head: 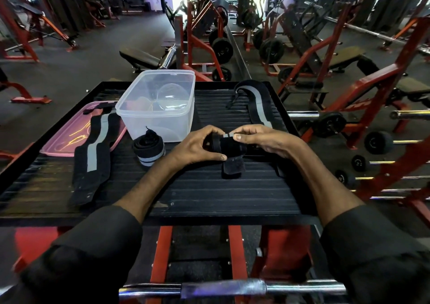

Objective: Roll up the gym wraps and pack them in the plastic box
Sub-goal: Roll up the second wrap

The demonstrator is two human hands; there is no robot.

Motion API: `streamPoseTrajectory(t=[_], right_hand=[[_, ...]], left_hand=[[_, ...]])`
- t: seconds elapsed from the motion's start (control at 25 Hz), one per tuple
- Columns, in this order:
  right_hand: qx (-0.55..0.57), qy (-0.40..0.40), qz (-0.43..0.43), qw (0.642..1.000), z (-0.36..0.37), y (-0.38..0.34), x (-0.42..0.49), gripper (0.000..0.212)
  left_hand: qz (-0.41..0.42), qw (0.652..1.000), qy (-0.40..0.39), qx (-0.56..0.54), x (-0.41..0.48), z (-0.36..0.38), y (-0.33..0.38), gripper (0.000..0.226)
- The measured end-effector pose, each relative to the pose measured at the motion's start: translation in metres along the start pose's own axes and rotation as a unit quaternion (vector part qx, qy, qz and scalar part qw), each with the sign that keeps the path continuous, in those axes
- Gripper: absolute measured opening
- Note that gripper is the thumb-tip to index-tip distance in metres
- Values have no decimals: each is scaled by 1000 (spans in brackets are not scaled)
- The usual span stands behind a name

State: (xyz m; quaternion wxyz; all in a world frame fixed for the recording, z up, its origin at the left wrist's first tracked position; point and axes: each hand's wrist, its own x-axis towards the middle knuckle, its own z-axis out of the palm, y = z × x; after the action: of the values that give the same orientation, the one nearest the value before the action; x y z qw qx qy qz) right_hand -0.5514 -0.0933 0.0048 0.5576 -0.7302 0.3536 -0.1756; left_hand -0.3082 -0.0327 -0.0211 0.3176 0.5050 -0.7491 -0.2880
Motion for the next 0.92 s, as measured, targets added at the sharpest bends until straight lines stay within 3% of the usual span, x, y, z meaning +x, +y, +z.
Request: streamPoseTrajectory(t=[0.16, 0.24, 0.32, 0.4, 0.52, 0.6, 0.8, 0.92], right_hand=[[-3, 41, -54, 998, -3, 1, -2, 34], [3, 57, -77, 995, 1, 0, 0, 36], [35, 57, -79, 995, 6, -3, 0, 43], [72, 48, -50, 995, 8, -7, -3, 48], [47, -2, 6, 999, 10, -7, -4, 42], [45, 8, 12, 999, 10, -5, -2, 45], [137, 102, -33, 985, 13, -5, 2, 44], [181, 100, -70, 976, 18, -5, 4, 55]], left_hand=[[-92, 987, -92, -91, 4, -6, -1, 50], [-109, 986, -105, -70, 5, -2, -2, 60], [-84, 994, -72, -9, 4, 2, -2, 67], [-52, 999, -15, 1, 2, 3, 0, 59], [25, 998, 64, 4, 1, 4, 2, 59], [58, 994, 89, 17, 3, 6, 1, 64], [-77, 979, -10, -188, 4, 2, 6, 58], [-105, 972, -15, -208, 3, 0, 3, 62]])
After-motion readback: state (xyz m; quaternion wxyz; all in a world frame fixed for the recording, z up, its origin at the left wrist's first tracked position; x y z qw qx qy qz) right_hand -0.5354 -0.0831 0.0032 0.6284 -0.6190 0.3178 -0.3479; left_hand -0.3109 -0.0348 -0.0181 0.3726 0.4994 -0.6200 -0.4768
